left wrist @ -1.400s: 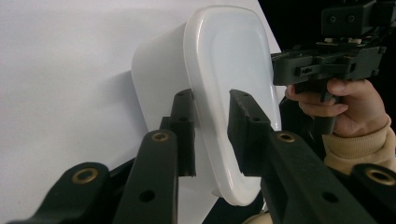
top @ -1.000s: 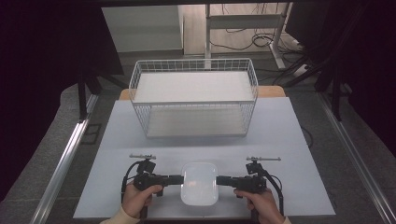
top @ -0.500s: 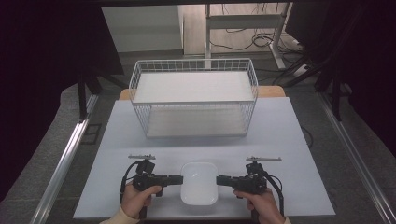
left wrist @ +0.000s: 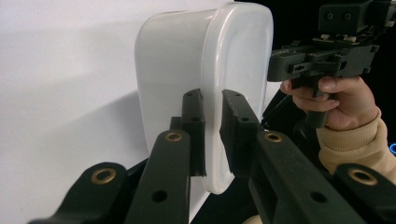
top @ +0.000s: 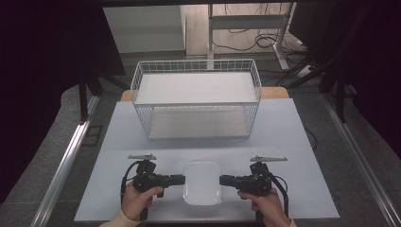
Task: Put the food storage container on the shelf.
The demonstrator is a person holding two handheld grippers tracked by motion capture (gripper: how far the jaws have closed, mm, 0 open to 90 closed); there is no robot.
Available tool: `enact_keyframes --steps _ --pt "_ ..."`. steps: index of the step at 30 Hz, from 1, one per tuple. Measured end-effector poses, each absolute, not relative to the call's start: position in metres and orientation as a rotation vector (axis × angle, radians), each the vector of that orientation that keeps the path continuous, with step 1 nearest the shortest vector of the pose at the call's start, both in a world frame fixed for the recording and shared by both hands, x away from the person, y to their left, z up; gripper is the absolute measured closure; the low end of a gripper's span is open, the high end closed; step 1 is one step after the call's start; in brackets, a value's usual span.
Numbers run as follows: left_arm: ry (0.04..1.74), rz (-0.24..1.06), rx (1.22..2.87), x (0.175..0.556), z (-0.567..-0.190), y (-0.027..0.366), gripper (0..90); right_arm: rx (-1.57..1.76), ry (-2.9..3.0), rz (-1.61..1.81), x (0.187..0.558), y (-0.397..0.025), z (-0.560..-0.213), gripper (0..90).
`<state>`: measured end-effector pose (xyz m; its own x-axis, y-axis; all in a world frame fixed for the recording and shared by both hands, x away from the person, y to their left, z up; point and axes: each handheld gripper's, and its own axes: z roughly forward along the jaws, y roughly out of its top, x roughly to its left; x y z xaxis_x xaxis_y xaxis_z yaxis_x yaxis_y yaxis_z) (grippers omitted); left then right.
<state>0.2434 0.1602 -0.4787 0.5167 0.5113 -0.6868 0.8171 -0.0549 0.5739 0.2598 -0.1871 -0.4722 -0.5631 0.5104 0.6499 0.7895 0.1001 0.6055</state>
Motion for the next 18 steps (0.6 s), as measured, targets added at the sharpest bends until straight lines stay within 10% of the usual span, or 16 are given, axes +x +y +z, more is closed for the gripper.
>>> enact_keyframes --steps 18 --pt "1.072 -0.271 1.732 0.262 -0.441 0.161 80.6 -1.226 -2.169 -1.531 0.279 -0.185 -0.439 80.3"
